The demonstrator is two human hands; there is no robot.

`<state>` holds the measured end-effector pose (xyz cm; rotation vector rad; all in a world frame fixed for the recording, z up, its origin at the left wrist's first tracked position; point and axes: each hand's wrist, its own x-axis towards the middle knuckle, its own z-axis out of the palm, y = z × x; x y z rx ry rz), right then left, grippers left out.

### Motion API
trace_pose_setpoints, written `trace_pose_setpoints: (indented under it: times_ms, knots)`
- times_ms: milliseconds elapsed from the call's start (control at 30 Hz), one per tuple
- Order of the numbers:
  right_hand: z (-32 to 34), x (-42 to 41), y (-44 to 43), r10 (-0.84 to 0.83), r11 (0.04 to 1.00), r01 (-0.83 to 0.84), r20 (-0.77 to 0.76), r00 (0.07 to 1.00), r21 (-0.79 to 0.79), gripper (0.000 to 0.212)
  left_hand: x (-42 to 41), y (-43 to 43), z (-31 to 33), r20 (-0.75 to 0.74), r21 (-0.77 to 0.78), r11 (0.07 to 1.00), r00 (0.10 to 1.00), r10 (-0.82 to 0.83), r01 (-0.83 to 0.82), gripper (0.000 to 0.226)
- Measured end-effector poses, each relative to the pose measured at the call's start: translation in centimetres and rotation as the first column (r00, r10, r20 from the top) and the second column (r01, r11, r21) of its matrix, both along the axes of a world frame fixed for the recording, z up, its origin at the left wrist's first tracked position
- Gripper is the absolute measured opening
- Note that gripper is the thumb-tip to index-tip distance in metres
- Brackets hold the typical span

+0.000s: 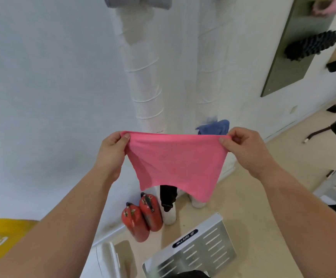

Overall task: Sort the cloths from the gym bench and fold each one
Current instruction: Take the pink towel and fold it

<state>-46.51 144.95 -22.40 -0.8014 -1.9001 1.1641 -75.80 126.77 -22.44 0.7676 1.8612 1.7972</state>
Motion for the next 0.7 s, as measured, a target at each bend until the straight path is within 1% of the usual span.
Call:
trace_pose_setpoints:
  times_ms: [67, 167, 233, 300, 367, 467, 533, 633, 700]
  knots:
    - [1.1, 0.5, 0.2, -0.021, 0.996, 0.011, -0.118, 0.993, -0.085, 0.018, 0.7, 0.3, 0.5, 0.011, 0.034, 0.999, 1.000, -0.027, 0.026, 0.021]
    - [2.4, 1.4, 0.2, -0.027, 0.979, -0.022, -0.237, 0.971, -0.203, 0.026, 1.2, 0.4, 1.3, -0.009, 0.073, 0.994, 0.997, -0.081, 0.082, 0.031]
    - [2.7, 1.8, 0.2, -0.037, 0.972, -0.029, -0.278, 0.960, -0.231, 0.030, 1.4, 0.3, 1.8, -0.050, 0.074, 0.992, 0.994, -0.094, 0.098, 0.038]
    - [2.6, 2.0, 0.0, -0.069, 0.971, -0.002, -0.287, 0.955, -0.239, 0.038, 1.5, 0.3, 1.8, -0.078, 0.072, 0.992, 0.992, -0.098, 0.104, 0.044]
    - [2.4, 2.0, -0.5, -0.089, 0.967, 0.019, -0.268, 0.959, -0.254, 0.040, 1.8, 0.1, 1.8, -0.056, 0.067, 0.992, 0.993, -0.100, 0.104, 0.043]
    - [2.0, 1.9, -1.4, -0.124, 0.959, 0.065, -0.201, 0.972, -0.276, 0.036, 2.2, -0.2, 1.2, 0.021, 0.044, 0.996, 0.996, -0.082, 0.081, 0.024]
    - [0.9, 1.8, -1.6, -0.199, 0.950, 0.156, -0.143, 0.969, -0.269, 0.034, 2.3, -0.5, 0.4, 0.042, 0.023, 0.996, 0.996, -0.082, 0.082, 0.017]
    - [-0.7, 1.8, -1.9, -0.299, 0.934, 0.280, -0.053, 0.953, -0.221, 0.034, 2.4, -0.9, -0.7, 0.023, 0.012, 0.999, 0.999, -0.037, 0.037, 0.021]
    - [-1.4, 1.6, -2.4, -0.293, 0.938, 0.288, 0.002, 0.956, -0.192, 0.036, 2.6, -1.1, -1.2, -0.018, -0.005, 1.000, 1.000, 0.005, -0.005, 0.029]
